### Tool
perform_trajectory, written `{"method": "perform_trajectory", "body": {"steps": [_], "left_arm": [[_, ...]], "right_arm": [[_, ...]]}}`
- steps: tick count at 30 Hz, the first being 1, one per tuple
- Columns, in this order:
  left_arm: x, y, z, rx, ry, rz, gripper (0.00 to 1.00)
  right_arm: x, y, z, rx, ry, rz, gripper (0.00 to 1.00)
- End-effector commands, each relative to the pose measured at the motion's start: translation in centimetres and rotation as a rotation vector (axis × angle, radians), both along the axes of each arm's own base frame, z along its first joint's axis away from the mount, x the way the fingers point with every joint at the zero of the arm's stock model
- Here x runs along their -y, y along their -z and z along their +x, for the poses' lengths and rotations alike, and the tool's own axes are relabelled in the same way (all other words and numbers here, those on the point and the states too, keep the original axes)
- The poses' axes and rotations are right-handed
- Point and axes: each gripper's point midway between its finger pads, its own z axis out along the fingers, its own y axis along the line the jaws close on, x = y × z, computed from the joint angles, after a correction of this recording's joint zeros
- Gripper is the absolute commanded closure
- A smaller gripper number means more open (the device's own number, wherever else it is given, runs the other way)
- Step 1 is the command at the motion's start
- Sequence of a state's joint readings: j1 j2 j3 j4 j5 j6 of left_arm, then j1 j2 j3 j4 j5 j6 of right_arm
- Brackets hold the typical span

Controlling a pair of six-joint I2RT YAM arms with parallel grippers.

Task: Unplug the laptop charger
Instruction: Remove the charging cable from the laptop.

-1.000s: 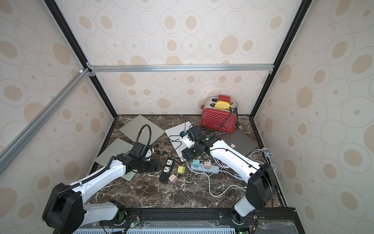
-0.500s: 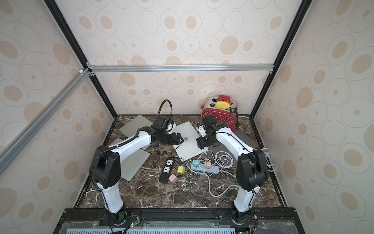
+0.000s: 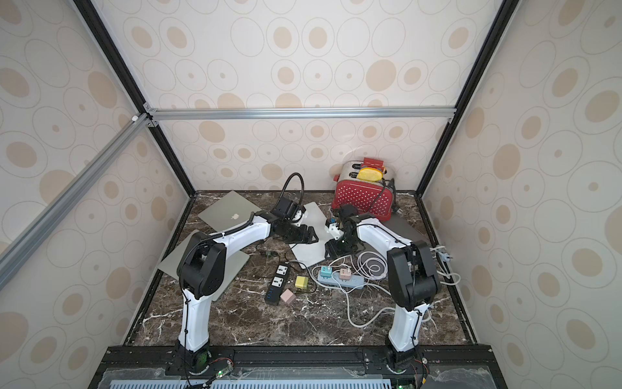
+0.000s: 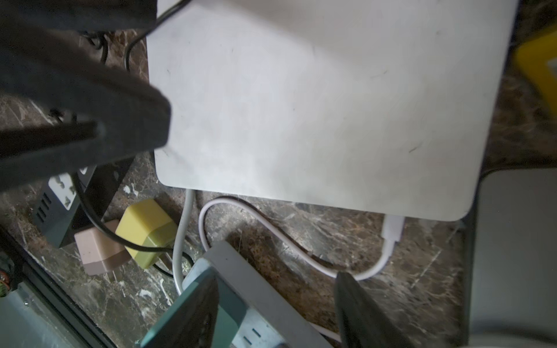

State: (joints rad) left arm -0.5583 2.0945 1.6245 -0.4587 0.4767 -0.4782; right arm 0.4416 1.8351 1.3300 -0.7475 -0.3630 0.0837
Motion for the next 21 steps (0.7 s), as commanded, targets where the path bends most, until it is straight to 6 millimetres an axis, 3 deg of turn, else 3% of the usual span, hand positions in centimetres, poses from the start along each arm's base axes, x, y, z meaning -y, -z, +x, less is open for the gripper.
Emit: {"method": "perform_trajectory", "body": {"steps": [1, 8, 15, 18, 21], "left_arm": [[0.1, 0.0, -0.2, 0.011, 0.013, -0.01, 0.19], [-0.5, 2.1, -1.6, -0.028, 0.001, -0.011, 0.19], [-1.4, 2.4, -2.2, -0.019, 0.011, 0.024, 0.19], [-1.0, 2.1, -2.0, -0.008, 0.025, 0.011, 0.19], [-0.3, 1.4, -1.8, 0.017, 0.052, 0.003, 0.19]], "right_arm": [[-0.3, -0.4, -1.7, -0.051, 0.006, 0.05, 0.37], [-0.6, -0.4, -4.3, -0.133, -0.016, 0.097, 0.38], [-0.9, -0.6, -6.4, -0.178, -0.024, 0.116, 0.39], [-0.6, -1.4, -5.4, -0.131, -0.011, 0.091, 0.39], [0.2, -2.6, -2.9, -0.057, -0.001, 0.023, 0.38]]}}
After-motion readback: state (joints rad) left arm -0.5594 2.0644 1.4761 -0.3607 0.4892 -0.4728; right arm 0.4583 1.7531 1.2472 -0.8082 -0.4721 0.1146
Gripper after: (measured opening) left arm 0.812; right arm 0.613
